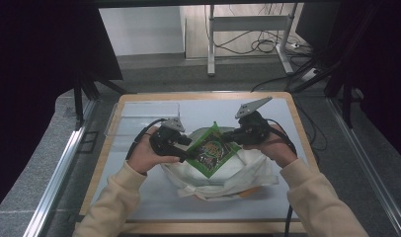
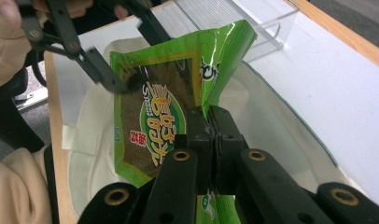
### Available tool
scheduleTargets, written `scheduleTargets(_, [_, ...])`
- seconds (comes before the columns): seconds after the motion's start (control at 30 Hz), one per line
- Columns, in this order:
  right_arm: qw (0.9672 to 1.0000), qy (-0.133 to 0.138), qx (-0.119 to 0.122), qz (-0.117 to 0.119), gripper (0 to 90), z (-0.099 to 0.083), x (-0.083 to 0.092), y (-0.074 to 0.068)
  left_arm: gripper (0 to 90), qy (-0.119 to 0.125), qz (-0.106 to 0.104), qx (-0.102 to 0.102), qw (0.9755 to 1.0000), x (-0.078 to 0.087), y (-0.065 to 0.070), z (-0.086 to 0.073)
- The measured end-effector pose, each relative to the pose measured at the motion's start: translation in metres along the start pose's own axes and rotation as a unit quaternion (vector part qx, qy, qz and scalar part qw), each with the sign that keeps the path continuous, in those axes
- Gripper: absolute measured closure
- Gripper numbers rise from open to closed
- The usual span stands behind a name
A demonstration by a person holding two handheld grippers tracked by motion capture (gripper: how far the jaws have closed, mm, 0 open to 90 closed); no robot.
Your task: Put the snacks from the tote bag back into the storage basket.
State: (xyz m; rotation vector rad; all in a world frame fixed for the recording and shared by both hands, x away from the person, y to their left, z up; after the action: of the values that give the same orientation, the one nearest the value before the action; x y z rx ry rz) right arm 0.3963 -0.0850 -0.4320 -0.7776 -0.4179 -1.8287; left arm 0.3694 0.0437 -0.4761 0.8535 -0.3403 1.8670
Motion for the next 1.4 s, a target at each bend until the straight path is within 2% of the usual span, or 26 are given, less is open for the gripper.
scheduleTargets(0.1, [0.9999, 0.0, 0.017, 0.003, 87.4, 0.003, -0.002, -0.005, 52.3, -0.014, -0.019, -0.011, 0.9997, -0.006, 0.007, -0.002])
scheduleTargets(0.17, [0.9995, -0.002, 0.03, 0.002, 87.1, 0.005, -0.004, -0.007, 58.0, -0.035, -0.008, -0.02, 0.9992, -0.007, 0.005, -0.006])
scheduleTargets(0.2, [0.9993, -0.005, 0.036, 0.002, 86.9, 0.005, -0.005, -0.007, 60.2, -0.038, -0.009, -0.019, 0.999, -0.008, 0.006, -0.007])
scheduleTargets(0.37, [0.9989, -0.007, 0.046, 0.004, 84.9, 0.004, -0.007, -0.008, 71.2, -0.023, -0.023, 0.001, 0.9995, -0.005, 0.005, -0.008])
scheduleTargets(0.53, [0.999, -0.007, 0.045, 0.005, 83.6, 0.004, -0.01, -0.008, 72.7, -0.022, -0.022, 0.009, 0.9995, -0.005, 0.004, -0.011])
scheduleTargets(0.73, [0.999, 0.012, 0.042, 0.003, 76.9, 0.009, -0.008, -0.008, 72.7, -0.01, -0.016, 0.016, 0.9997, 0.0, 0.004, -0.011])
scheduleTargets(0.8, [0.9992, 0.021, 0.034, -0.002, 68.4, 0.011, -0.007, -0.008, 72.7, -0.006, -0.01, 0.015, 0.9998, -0.001, 0.005, -0.012])
scheduleTargets(0.83, [0.9992, 0.025, 0.029, -0.006, 61.1, 0.013, -0.007, -0.008, 72.8, -0.01, -0.004, 0.015, 0.9998, -0.001, 0.004, -0.013])
scheduleTargets(0.9, [0.9991, 0.033, 0.019, -0.017, 54.4, 0.014, -0.004, -0.006, 72.8, -0.008, 0.002, 0.019, 0.9998, 0.0, 0.003, -0.014])
scheduleTargets(1.0, [0.9988, 0.042, 0.0, -0.027, 45.4, 0.014, 0.002, -0.005, 72.7, -0.001, 0.001, 0.025, 0.9997, 0.004, 0.001, -0.017])
scheduleTargets(1.13, [0.9968, 0.065, -0.014, -0.044, 40.1, 0.012, 0.015, -0.003, 72.7, 0.012, -0.002, 0.032, 0.9994, 0.008, 0.0, -0.02])
scheduleTargets(1.23, [0.9955, 0.068, -0.027, -0.06, 38.6, 0.005, 0.022, -0.001, 72.7, 0.02, 0.004, 0.035, 0.9992, 0.01, -0.001, -0.023])
scheduleTargets(1.4, [0.9939, 0.072, -0.047, -0.069, 37.6, -0.01, 0.025, 0.001, 72.7, 0.034, 0.006, 0.033, 0.9989, 0.012, 0.0, -0.023])
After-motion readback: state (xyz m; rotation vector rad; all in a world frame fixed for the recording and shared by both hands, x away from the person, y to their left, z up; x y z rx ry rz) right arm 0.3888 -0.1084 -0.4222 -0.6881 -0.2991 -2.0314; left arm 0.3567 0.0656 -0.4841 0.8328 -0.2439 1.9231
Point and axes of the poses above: each handheld gripper's, and its own axes: x roughly backward along the jaws, z roughly out of its top, y roughly to its right, the point moved 10 cm from there along -x, roughly forward along the jaws, and after that the axes turned 1 degree about -x, right-handed, at the moved point
